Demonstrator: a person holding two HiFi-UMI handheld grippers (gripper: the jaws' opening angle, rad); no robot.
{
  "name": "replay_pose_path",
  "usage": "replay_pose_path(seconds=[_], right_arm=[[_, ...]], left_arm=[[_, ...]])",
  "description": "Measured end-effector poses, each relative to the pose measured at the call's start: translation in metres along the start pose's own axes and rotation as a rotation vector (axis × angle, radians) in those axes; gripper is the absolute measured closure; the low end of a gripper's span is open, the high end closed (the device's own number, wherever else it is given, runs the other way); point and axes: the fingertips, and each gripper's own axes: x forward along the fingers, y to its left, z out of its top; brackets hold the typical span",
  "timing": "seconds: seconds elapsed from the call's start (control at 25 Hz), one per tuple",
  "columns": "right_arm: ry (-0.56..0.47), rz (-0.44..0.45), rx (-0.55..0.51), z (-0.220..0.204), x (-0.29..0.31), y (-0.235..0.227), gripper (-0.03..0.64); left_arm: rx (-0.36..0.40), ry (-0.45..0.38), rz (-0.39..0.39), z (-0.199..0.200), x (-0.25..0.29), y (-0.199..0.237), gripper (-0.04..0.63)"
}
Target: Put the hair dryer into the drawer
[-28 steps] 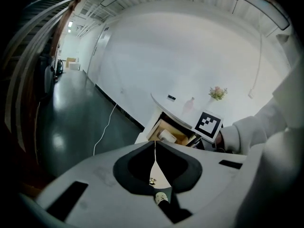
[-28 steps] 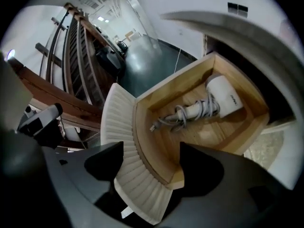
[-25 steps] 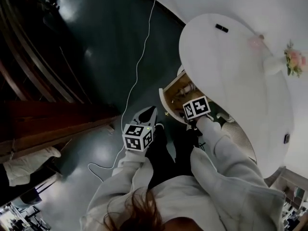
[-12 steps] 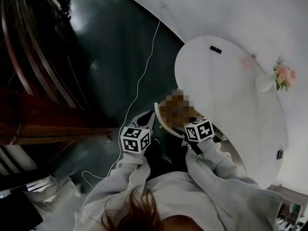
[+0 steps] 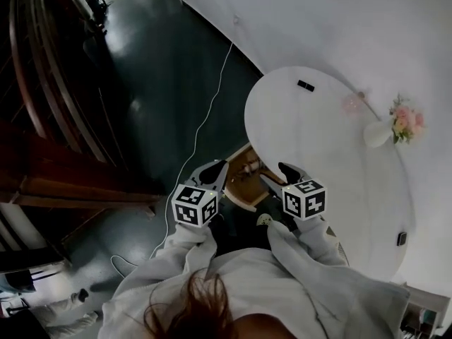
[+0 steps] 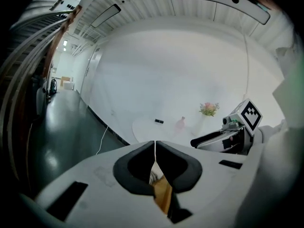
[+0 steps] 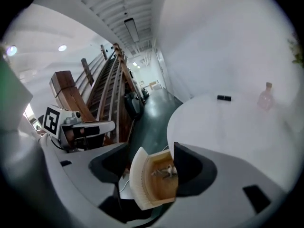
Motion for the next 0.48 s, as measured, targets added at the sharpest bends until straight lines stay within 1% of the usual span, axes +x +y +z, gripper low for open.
replay_pose_path(seconds=[0.12, 0.24, 0.48], right_arm=[[-0.066, -0.029, -0.016, 0.021, -0.017, -0.011, 0.294], [-0.146, -0.065, -0.025, 0.042, -0.037, -0.022, 0.336], [-0.330, -0.141, -0.011, 0.082, -0.080, -0.046, 0.432]], left_arm=[[0.018, -0.027, -0.023, 0.017, 0.006, -0.014, 0.578], [0.027, -0.046, -0.033, 0.032, 0.012, -0.027, 0.578], [0.071, -0.107, 0.009, 0.064, 0.014, -0.038, 0.578]])
